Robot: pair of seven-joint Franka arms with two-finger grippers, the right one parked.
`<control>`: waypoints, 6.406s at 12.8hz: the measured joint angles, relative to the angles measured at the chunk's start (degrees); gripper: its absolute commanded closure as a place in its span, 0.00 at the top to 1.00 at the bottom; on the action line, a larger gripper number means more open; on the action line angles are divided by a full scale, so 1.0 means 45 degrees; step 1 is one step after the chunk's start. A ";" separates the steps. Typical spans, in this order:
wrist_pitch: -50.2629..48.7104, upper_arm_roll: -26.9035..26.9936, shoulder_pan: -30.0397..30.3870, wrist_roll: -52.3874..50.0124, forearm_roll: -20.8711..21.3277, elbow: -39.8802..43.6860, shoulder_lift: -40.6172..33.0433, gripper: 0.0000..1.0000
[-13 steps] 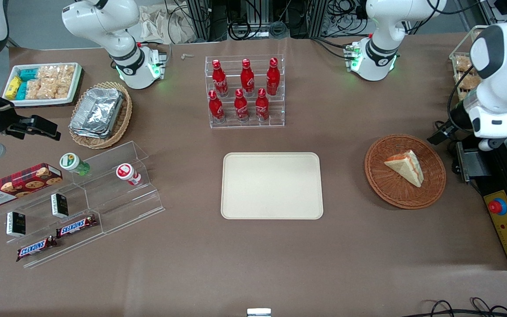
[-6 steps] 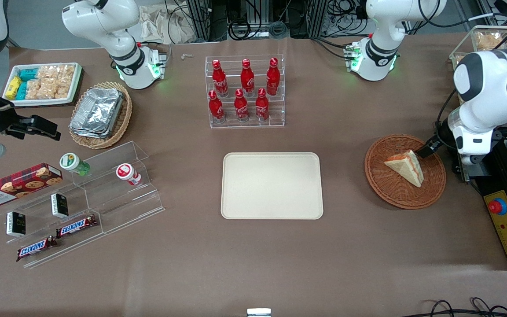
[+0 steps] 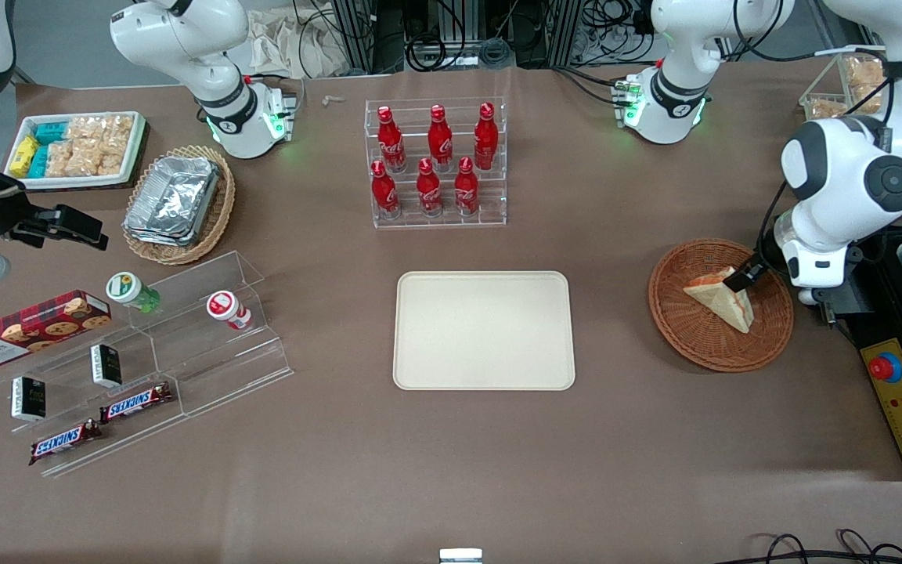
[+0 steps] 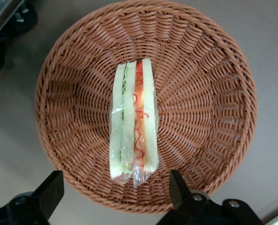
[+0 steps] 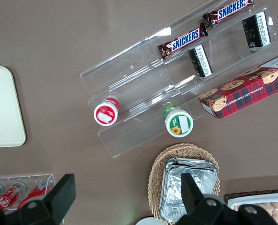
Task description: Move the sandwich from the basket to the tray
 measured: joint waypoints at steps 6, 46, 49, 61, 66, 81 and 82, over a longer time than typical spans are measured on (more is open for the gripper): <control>0.1394 0.0007 0.0000 -0.0316 -0.0023 -0.0101 0.1522 1.00; -0.2373 -0.7566 -0.0349 0.0698 0.0610 0.4314 0.1998 0.00; -0.1901 -0.7718 -0.0846 0.0697 0.2117 0.4967 0.3732 0.00; -0.1530 -0.7647 -0.0972 0.0227 0.4491 0.7062 0.7722 0.00; -0.1361 -0.7642 -0.0959 -0.0050 0.4772 0.7149 0.7939 1.00; -0.4354 -0.7702 -0.0112 0.0521 0.2749 0.8331 0.4113 1.00; -0.4378 -0.7694 0.0109 0.0614 0.2657 0.8324 0.3788 1.00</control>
